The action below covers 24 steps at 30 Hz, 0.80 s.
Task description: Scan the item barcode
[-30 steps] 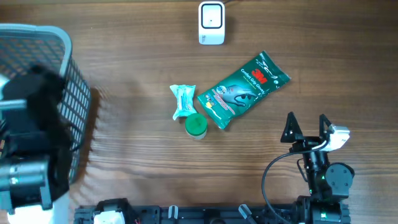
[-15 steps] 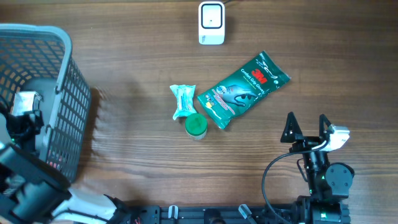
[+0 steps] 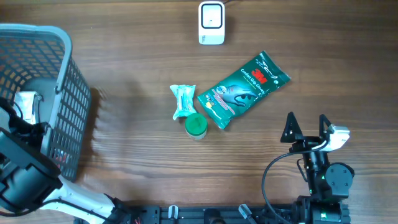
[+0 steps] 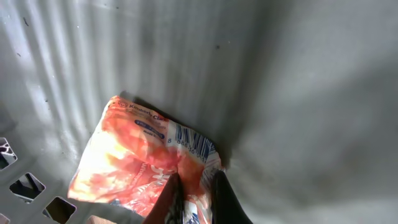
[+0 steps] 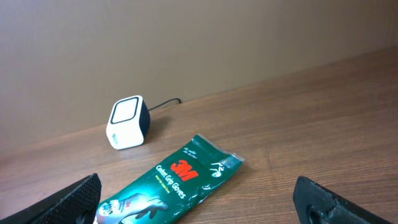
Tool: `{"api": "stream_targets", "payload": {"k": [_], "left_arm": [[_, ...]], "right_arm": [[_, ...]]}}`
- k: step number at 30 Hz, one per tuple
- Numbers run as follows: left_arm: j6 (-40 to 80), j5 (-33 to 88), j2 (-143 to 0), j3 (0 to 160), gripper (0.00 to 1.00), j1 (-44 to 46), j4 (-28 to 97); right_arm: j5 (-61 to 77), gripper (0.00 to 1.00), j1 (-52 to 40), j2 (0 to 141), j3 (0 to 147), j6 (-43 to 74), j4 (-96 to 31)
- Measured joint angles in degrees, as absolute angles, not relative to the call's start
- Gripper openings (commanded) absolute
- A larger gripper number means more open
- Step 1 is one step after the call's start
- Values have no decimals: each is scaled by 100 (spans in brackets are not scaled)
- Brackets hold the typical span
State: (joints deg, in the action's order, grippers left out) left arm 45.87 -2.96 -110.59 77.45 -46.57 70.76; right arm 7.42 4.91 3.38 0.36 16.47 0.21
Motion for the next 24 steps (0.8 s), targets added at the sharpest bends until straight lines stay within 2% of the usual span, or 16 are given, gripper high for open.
{"api": "stream_targets", "payload": {"k": [3, 6, 12, 15, 17, 18, 20, 21, 24], "left_arm": [[4412, -14, -10844, 8333, 4, -4657, 7428], [4357, 366, -9915, 9380, 4, -4657, 7631], [3940, 1885, -8143, 9627, 4, -4497, 7260], [3323, 2639, -7052, 9640, 4, -3391, 6573], [3083, 2757, -6497, 9668, 4, -2357, 6296], [2838, 2755, -6381, 9679, 4, -1474, 6224], [2545, 2427, -6425, 9660, 4, -263, 6180], [2416, 2097, -6582, 9535, 4, 620, 6084], [2287, 1527, -7317, 9083, 4, 2016, 5594]], "right_arm": [[742, 100, 491, 338, 36, 1647, 21], [742, 100, 491, 338, 36, 1647, 21], [742, 100, 491, 338, 36, 1647, 19], [742, 100, 491, 336, 36, 1647, 19], [742, 100, 491, 336, 36, 1647, 19], [742, 100, 491, 338, 36, 1647, 21], [742, 100, 491, 338, 36, 1647, 21], [742, 100, 491, 338, 36, 1647, 21], [742, 100, 491, 338, 36, 1647, 19]]}}
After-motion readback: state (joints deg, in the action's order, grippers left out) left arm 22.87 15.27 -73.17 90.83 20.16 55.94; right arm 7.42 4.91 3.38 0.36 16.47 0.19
